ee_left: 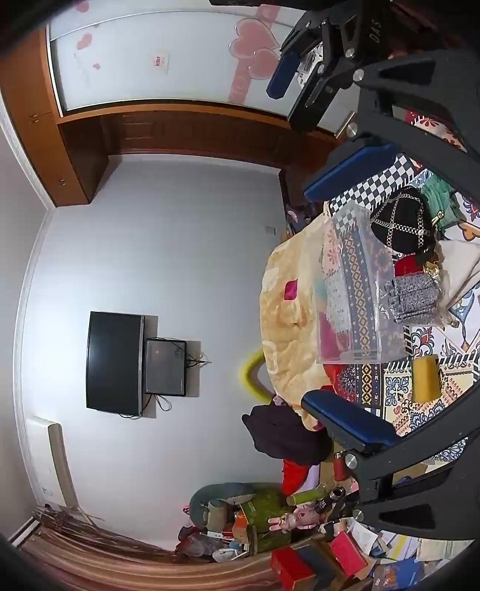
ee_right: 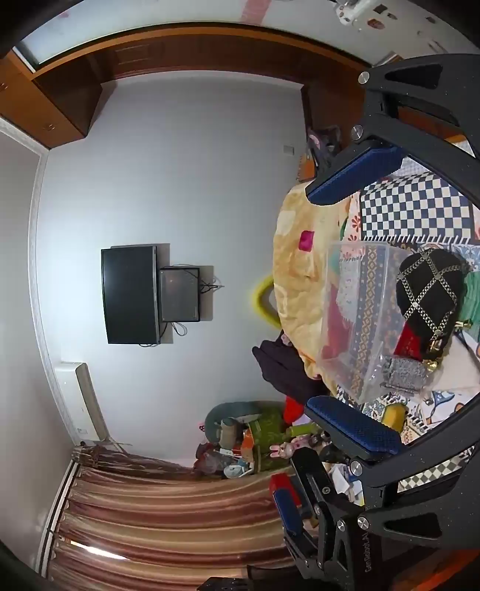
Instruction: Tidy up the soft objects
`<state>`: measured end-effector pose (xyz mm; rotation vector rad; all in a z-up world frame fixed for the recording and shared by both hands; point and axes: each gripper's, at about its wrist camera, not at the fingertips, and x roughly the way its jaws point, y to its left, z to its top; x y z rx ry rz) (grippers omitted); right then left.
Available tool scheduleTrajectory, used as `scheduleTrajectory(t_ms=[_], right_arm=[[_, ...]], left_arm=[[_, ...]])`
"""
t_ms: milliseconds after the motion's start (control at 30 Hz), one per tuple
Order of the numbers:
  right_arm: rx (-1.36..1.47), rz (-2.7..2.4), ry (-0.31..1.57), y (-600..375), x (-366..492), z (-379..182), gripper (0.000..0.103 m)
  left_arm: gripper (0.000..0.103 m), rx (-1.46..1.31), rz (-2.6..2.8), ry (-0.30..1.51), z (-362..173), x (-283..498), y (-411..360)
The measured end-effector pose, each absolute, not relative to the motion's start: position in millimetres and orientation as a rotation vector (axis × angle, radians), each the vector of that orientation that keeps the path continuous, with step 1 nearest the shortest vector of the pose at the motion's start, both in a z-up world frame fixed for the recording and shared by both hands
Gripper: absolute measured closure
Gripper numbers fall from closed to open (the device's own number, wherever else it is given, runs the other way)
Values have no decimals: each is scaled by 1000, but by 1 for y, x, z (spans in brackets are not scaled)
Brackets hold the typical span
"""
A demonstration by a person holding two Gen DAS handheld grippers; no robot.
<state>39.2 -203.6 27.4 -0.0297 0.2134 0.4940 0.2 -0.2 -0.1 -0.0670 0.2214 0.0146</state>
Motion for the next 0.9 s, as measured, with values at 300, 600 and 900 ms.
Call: scheduleTrajectory(t_ms=[300, 600, 900], right_arm=[[-26, 492, 216, -199, 38, 28, 0], [-13, 501, 216, -201, 36, 29, 0], [-6, 505, 209, -204, 33, 31, 0]], left_arm=[[0, -50, 11, 204, 4, -4, -3], [0, -40, 18, 198, 4, -4, -5], [0, -36, 22, 195, 3, -6, -4]])
